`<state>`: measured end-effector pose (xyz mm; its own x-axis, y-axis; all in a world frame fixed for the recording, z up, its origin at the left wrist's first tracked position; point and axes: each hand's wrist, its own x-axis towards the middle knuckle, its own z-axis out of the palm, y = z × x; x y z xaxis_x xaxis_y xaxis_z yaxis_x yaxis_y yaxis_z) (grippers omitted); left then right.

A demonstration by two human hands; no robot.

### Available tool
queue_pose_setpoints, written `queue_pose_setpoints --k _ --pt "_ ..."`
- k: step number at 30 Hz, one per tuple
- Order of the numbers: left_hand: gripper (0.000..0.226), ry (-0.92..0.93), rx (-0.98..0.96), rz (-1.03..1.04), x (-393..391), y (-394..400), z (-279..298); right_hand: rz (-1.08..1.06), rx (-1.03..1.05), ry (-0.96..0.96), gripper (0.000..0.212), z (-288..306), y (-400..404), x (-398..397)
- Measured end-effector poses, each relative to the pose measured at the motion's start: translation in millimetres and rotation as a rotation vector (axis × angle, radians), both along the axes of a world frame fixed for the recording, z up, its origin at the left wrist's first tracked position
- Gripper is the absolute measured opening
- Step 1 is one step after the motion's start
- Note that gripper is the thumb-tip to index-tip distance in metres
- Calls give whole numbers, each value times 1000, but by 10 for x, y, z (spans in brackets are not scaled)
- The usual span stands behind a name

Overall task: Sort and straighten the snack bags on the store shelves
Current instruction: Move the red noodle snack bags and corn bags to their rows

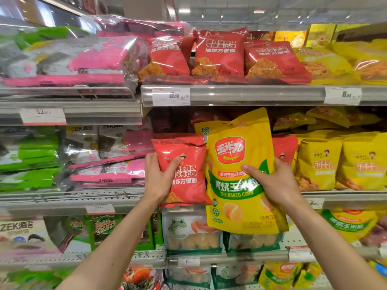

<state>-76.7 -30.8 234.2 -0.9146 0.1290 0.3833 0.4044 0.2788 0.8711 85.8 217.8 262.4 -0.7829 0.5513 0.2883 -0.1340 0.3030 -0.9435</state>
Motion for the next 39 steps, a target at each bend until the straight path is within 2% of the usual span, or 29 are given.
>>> queue_pose_setpoints --k 2,4,11,15,19,23,31,34,38,39 --pt "71 34 -15 65 72 17 21 -2 5 -5 28 -2 2 10" --pt "74 41 85 122 180 9 7 0 9 -7 29 0 5 17" --pt "63 -130 199 161 393 112 -85 8 18 -13 33 5 54 -14" --pt "44 -175 100 96 398 110 -105 -9 20 -2 31 12 11 -54" --pt "49 -185 30 54 285 11 -25 -35 25 5 30 30 -59 -27" --pt "49 -197 108 -5 343 -32 -49 -77 22 15 30 46 -88 94" --pt "49 -211 255 -8 467 121 -101 -104 -24 -27 44 34 40 472" --pt "57 -162 237 -3 555 241 -103 -95 -46 -36 44 20 189 585" --pt "98 -78 203 30 689 507 7 -90 -64 -35 51 37 460 683" --pt "102 -64 196 46 688 592 28 -90 -65 -32 51 55 531 698"
